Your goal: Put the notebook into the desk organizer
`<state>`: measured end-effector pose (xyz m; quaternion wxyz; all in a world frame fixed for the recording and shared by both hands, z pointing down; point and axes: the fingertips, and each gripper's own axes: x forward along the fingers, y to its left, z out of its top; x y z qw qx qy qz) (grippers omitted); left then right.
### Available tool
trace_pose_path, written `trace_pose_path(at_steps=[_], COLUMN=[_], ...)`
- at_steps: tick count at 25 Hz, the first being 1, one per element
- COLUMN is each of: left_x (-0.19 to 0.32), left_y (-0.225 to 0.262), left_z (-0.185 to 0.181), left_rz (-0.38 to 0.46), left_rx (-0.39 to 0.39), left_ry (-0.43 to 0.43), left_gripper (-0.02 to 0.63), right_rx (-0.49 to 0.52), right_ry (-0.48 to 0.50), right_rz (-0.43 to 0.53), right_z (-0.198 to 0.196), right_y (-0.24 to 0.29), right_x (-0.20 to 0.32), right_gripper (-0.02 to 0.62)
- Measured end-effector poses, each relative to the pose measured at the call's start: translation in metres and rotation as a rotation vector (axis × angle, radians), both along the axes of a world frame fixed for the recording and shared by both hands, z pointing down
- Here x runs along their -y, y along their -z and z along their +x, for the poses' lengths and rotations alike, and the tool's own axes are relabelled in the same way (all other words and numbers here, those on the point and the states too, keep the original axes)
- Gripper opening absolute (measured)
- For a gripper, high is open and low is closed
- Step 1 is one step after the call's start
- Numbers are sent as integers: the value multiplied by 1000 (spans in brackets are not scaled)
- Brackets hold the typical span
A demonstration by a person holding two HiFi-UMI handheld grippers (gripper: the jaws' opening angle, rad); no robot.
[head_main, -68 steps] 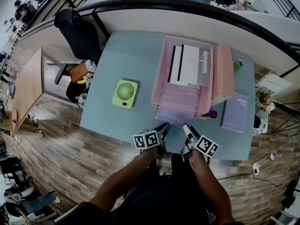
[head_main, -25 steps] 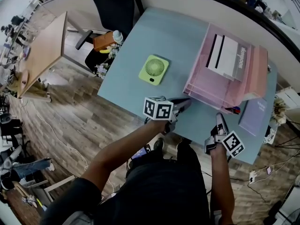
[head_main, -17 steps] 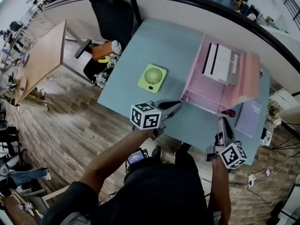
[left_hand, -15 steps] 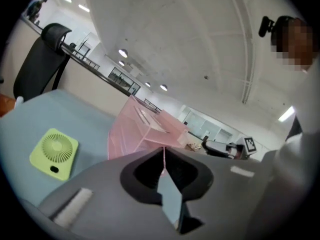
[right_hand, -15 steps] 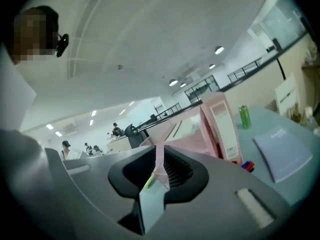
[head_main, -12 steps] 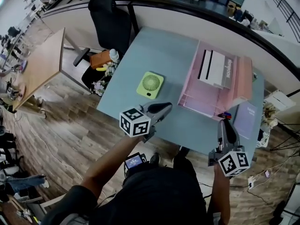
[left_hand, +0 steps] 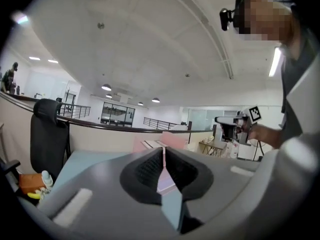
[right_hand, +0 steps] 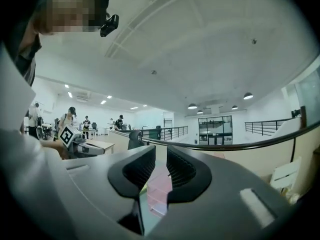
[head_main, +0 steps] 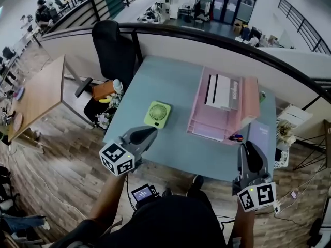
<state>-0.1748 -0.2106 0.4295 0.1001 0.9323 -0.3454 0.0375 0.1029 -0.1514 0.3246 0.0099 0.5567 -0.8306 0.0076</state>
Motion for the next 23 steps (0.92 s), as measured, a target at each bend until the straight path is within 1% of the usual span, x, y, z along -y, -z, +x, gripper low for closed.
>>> trace_pose_path(at_steps=[5, 6, 8, 9, 13, 16, 23], left_x=[-18, -20, -24, -26, -36, -46, -56], left_y=[27, 31, 38, 41, 48, 52, 51], left_z=[-12, -13, -15, -16, -21, -25, -27], left_rz=[78, 94, 118, 126, 140, 148, 151], left_rx=[15, 18, 26, 28, 13, 15, 5], left_ry=[2, 7, 14, 16, 33, 39, 23], left_gripper=[74, 86, 147, 164, 199, 199, 199], right_rx=[-32, -36, -46, -51, -58, -61, -59], right_ry=[-30, -35, -42, -44, -57, -68, -90], right_rz=[33, 45, 63, 69, 76, 74, 82], right_z=[2, 3, 2, 2, 1, 2, 0], right_y=[19, 23, 29, 31, 34, 34, 36], right_x=[-13, -15, -20, -22, -31, -40, -51], right_gripper=[52, 52, 52, 52, 52, 52, 52])
